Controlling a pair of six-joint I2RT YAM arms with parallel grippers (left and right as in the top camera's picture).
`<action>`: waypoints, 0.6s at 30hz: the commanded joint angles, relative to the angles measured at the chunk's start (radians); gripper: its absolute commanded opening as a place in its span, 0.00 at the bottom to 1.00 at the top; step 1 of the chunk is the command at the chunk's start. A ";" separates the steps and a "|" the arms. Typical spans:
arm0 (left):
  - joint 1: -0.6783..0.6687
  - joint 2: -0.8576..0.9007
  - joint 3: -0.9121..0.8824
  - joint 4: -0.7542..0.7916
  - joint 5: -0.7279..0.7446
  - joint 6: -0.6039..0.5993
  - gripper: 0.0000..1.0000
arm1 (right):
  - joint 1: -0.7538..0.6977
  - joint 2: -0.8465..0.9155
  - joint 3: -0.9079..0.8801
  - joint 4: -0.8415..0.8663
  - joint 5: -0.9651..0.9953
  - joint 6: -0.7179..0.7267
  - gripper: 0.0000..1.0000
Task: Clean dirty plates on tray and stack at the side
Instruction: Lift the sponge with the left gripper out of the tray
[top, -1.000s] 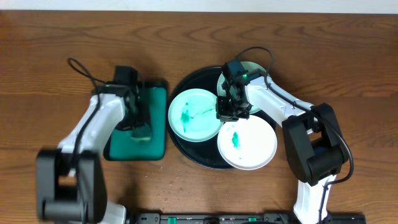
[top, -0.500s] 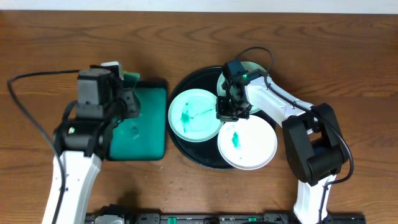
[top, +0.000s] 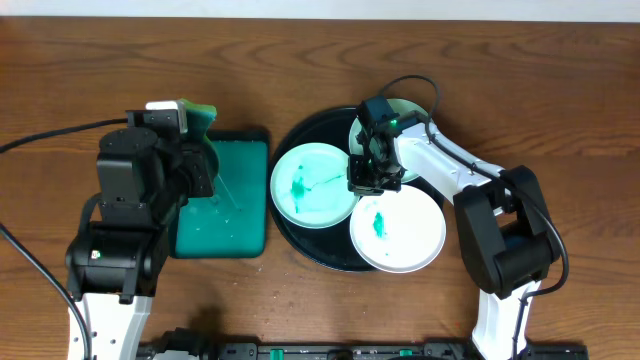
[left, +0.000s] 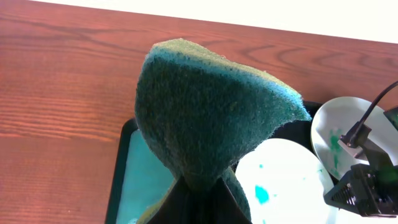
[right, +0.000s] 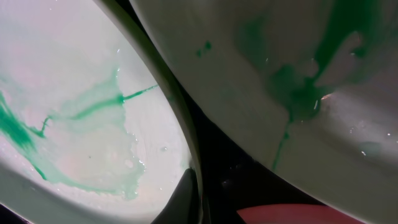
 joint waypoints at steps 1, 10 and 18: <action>0.002 -0.010 0.000 0.018 -0.010 0.016 0.07 | 0.012 0.023 -0.037 -0.028 0.026 -0.001 0.01; 0.002 -0.010 0.000 0.026 -0.013 0.024 0.07 | 0.012 0.023 -0.037 -0.028 0.026 -0.001 0.01; 0.002 -0.010 0.000 0.028 -0.013 0.024 0.07 | 0.012 0.023 -0.037 -0.027 0.026 -0.001 0.01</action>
